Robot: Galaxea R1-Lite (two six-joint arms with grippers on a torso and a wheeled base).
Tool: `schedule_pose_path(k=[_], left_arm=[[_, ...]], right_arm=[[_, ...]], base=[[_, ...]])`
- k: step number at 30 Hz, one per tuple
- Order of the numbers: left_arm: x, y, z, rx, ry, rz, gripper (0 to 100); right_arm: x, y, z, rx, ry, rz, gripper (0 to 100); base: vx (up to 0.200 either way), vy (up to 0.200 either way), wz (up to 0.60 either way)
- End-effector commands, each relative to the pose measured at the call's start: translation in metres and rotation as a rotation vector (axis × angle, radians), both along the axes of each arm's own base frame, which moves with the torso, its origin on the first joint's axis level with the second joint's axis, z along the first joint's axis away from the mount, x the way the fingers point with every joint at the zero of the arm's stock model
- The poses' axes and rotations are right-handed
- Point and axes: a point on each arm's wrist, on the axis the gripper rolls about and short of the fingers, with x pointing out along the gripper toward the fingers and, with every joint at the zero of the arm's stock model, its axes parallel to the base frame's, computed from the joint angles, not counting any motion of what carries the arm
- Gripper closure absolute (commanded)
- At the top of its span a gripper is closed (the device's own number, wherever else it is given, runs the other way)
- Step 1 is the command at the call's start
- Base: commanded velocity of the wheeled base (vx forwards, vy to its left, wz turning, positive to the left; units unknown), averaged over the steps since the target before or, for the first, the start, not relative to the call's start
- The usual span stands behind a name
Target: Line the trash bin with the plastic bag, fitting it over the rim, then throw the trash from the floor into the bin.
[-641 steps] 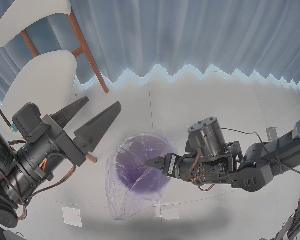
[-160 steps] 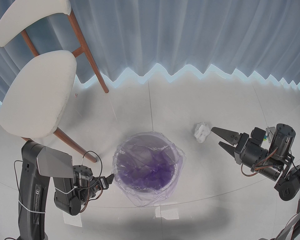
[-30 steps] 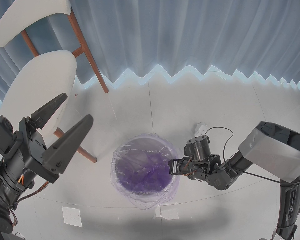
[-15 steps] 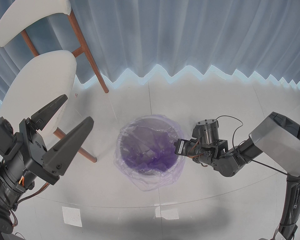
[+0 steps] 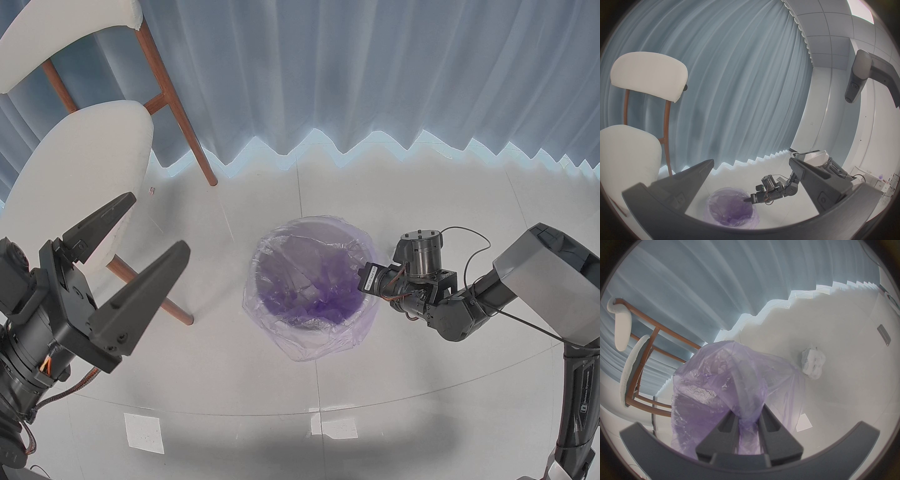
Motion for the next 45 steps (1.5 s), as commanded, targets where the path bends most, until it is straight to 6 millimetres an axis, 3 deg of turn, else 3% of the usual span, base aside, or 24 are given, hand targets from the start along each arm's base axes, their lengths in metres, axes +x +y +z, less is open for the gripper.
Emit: schedule_pose_path(k=[1, 2, 3, 10, 21, 25, 26, 28, 41, 45], left_arm=[[0.001, -0.001, -0.001, 0.003, 0.003, 0.000, 0], [0.001, -0.001, -0.002, 0.006, 0.007, -0.001, 0], [0.001, -0.001, -0.002, 0.007, 0.008, -0.001, 0], [0.001, -0.001, -0.003, 0.009, 0.017, -0.003, 0], [0.005, 0.001, -0.008, 0.036, 0.062, 0.020, 0], [0.011, 0.006, -0.009, 0.052, 0.097, 0.061, 0], [0.012, 0.007, -0.009, 0.049, 0.109, 0.062, 0], [0.012, 0.007, -0.009, 0.043, 0.115, 0.038, 0], [0.015, 0.012, -0.011, 0.054, 0.117, 0.035, 0], [0.009, 0.015, -0.011, 0.052, 0.100, 0.037, 0]], right_arm=[[0.002, 0.001, -0.012, -0.013, 0.020, 0.003, 100], [0.003, 0.001, -0.013, -0.015, 0.019, 0.004, 100], [0.003, 0.001, -0.014, -0.015, 0.019, 0.004, 0], [-0.010, -0.004, -0.001, -0.008, 0.012, -0.009, 0], [-0.062, -0.037, 0.023, 0.023, -0.068, -0.013, 0], [-0.058, -0.049, 0.009, -0.015, -0.032, -0.040, 0], [-0.056, -0.051, -0.007, -0.054, -0.004, -0.037, 0], [-0.053, -0.056, -0.016, -0.074, -0.008, -0.044, 0], [-0.040, -0.064, -0.037, -0.091, -0.020, -0.067, 0], [-0.037, -0.064, -0.060, -0.129, 0.020, -0.061, 0]], base=[[0.000, 0.000, 0.00], [0.000, 0.000, 0.00], [0.000, 0.000, 0.00], [0.000, 0.000, 0.00], [0.000, 0.000, 0.00], [0.000, -0.100, 0.00], [0.000, -0.200, 0.00], [0.000, -0.200, 0.00], [0.000, -0.200, 0.00], [0.000, -0.150, 0.00]])
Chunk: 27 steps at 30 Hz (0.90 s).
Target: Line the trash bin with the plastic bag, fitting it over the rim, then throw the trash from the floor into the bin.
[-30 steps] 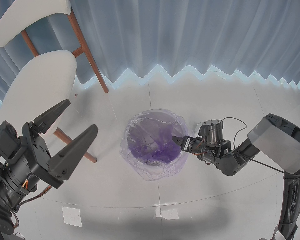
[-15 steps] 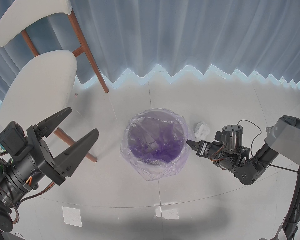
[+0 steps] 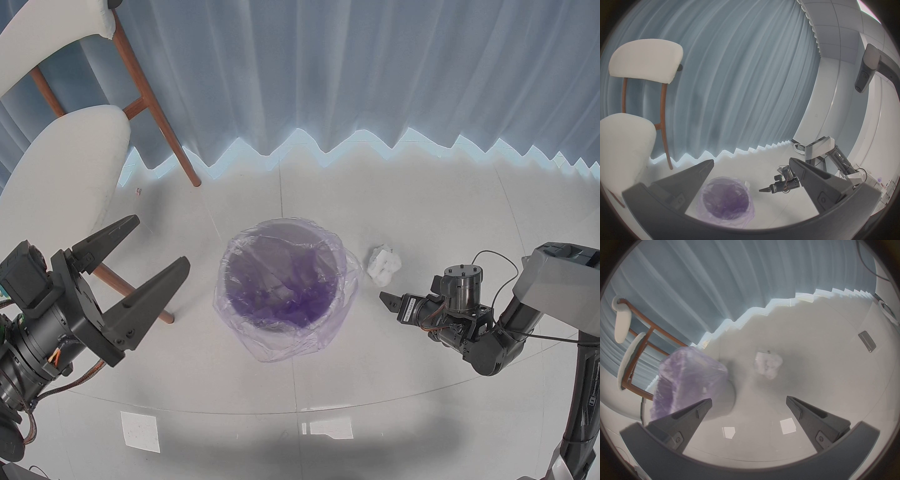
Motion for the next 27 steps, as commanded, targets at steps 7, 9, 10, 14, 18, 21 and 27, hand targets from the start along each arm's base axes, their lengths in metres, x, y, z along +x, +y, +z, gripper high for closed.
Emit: schedule_pose_path(k=[7, 9, 10, 14, 18, 21, 27], left_arm=[[-0.012, 0.010, 0.004, -0.020, -0.012, 0.027, 0], [-0.013, 0.013, 0.004, -0.011, 0.000, 0.034, 0], [-0.014, 0.013, 0.003, -0.001, 0.012, 0.031, 0], [-0.016, 0.014, 0.006, -0.001, 0.016, 0.029, 0], [-0.017, 0.014, 0.008, -0.003, 0.010, 0.025, 0], [-0.017, 0.013, 0.008, -0.002, 0.009, 0.021, 0], [-0.013, 0.011, 0.019, -0.023, -0.019, 0.030, 0]], right_arm=[[0.016, 0.003, -0.037, -0.081, 0.034, 0.019, 0], [0.020, 0.005, -0.036, -0.077, 0.026, 0.018, 0], [0.022, 0.006, -0.035, -0.075, 0.020, 0.020, 0], [0.021, 0.008, -0.038, -0.078, 0.025, 0.024, 0], [0.020, 0.007, -0.042, -0.083, 0.040, 0.023, 0], [0.024, 0.006, -0.049, -0.085, 0.046, 0.020, 0], [0.036, 0.011, -0.055, -0.076, 0.026, 0.021, 0]], base=[[0.143, 0.000, 0.00], [0.200, 0.000, 0.00], [0.200, 0.000, 0.00], [0.200, 0.000, 0.00], [0.200, 0.000, 0.00], [0.200, 0.000, 0.00], [0.067, 0.000, 0.00]])
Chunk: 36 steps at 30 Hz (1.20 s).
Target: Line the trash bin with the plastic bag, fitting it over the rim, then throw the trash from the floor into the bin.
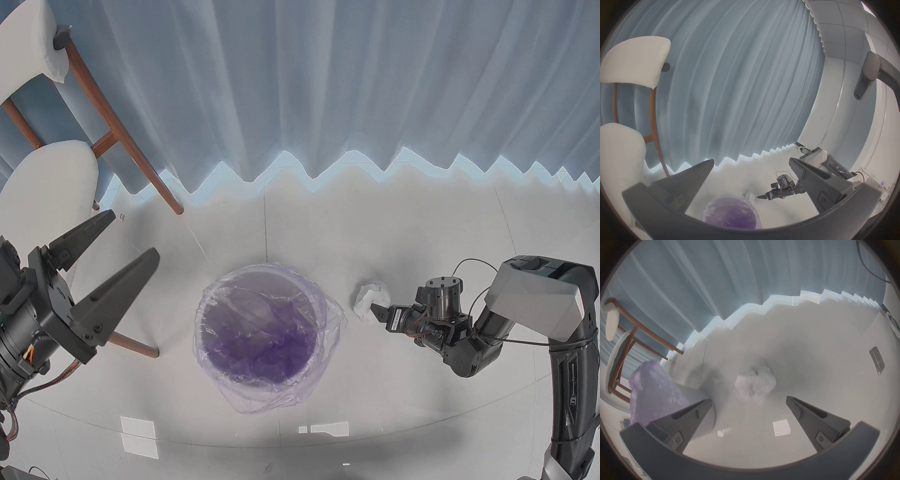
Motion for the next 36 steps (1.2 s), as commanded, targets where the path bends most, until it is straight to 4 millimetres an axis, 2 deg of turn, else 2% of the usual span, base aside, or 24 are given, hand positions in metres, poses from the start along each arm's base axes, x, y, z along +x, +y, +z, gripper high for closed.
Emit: schedule_pose_path(k=[1, 6, 11, 17, 24, 26, 27, 35, 36], left_arm=[[0.002, -0.001, 0.008, -0.015, -0.020, 0.002, 0], [0.002, -0.001, 0.007, -0.014, -0.019, 0.002, 0], [0.002, -0.001, 0.006, -0.012, -0.016, 0.002, 0], [0.003, 0.000, 0.005, -0.008, -0.008, 0.011, 0], [0.003, 0.000, 0.004, -0.005, -0.001, 0.010, 0], [0.003, 0.000, 0.003, -0.002, -0.001, 0.009, 0], [0.004, -0.001, 0.003, -0.002, 0.000, 0.009, 0], [0.003, -0.001, 0.002, 0.001, 0.004, 0.004, 0], [0.003, -0.001, 0.001, 0.001, 0.006, 0.003, 0]], right_arm=[[0.016, 0.006, -0.016, 0.005, -0.008, 0.001, 0], [0.036, 0.013, -0.026, 0.011, -0.021, -0.004, 0], [0.050, 0.017, -0.022, 0.019, -0.001, -0.013, 0], [0.068, 0.024, -0.045, 0.016, 0.031, -0.019, 0], [0.081, 0.030, -0.052, 0.011, 0.073, -0.024, 0], [0.084, 0.031, -0.061, 0.010, 0.079, -0.031, 0], [0.084, 0.031, -0.061, 0.013, 0.081, -0.032, 100], [0.083, 0.030, -0.057, 0.029, 0.081, -0.041, 100], [0.083, 0.030, -0.047, 0.038, 0.069, -0.044, 100]], base=[[0.000, 0.000, 0.00], [0.000, 0.000, 0.00], [0.000, 0.000, 0.00], [0.000, 0.000, 0.00], [0.000, 0.000, 0.00], [0.000, 0.000, 0.00], [0.000, 0.000, 0.00], [0.000, 0.000, 0.00], [0.000, 0.000, 0.00]])
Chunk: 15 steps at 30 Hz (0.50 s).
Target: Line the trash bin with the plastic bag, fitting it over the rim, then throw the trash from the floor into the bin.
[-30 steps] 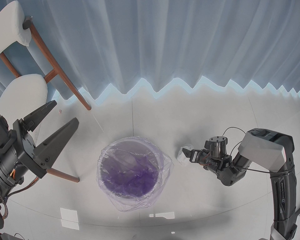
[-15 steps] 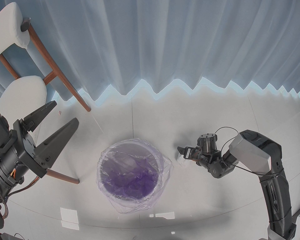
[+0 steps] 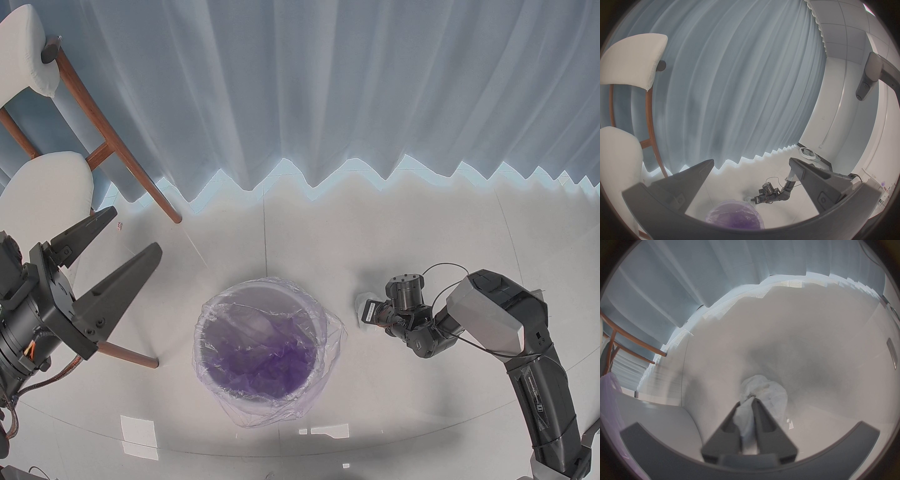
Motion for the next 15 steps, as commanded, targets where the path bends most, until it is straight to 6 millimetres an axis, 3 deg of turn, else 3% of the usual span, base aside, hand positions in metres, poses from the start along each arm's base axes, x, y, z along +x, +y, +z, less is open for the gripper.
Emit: schedule_pose_path(k=[1, 5, 8, 9, 11, 12, 15], left_arm=[[0.000, -0.001, -0.001, 0.002, 0.004, -0.002, 0], [0.000, 0.000, -0.002, 0.003, 0.006, -0.002, 0], [0.000, 0.000, 0.001, -0.002, -0.002, -0.002, 0], [0.000, 0.000, 0.001, -0.002, -0.004, -0.002, 0], [0.000, -0.001, 0.005, -0.009, -0.016, -0.002, 0], [0.000, 0.000, 0.005, -0.010, -0.017, -0.002, 0], [-0.001, 0.000, 0.004, -0.007, -0.017, -0.013, 0]], right_arm=[[-0.001, 0.000, 0.007, 0.005, -0.006, -0.003, 100], [-0.018, -0.007, 0.040, 0.018, -0.001, -0.016, 100], [-0.044, -0.016, 0.069, 0.028, 0.013, -0.021, 100], [-0.046, -0.016, 0.070, 0.028, 0.015, -0.022, 100], [-0.076, -0.022, 0.097, 0.086, 0.036, -0.039, 100], [-0.081, -0.023, 0.102, 0.098, 0.037, -0.043, 100], [-0.133, -0.024, 0.148, 0.182, 0.012, -0.003, 100]], base=[[0.000, 0.000, 0.00], [0.000, 0.000, 0.00], [0.000, 0.000, 0.00], [0.000, 0.000, 0.00], [0.000, 0.000, 0.00], [0.000, 0.000, 0.00], [0.000, 0.000, 0.00]])
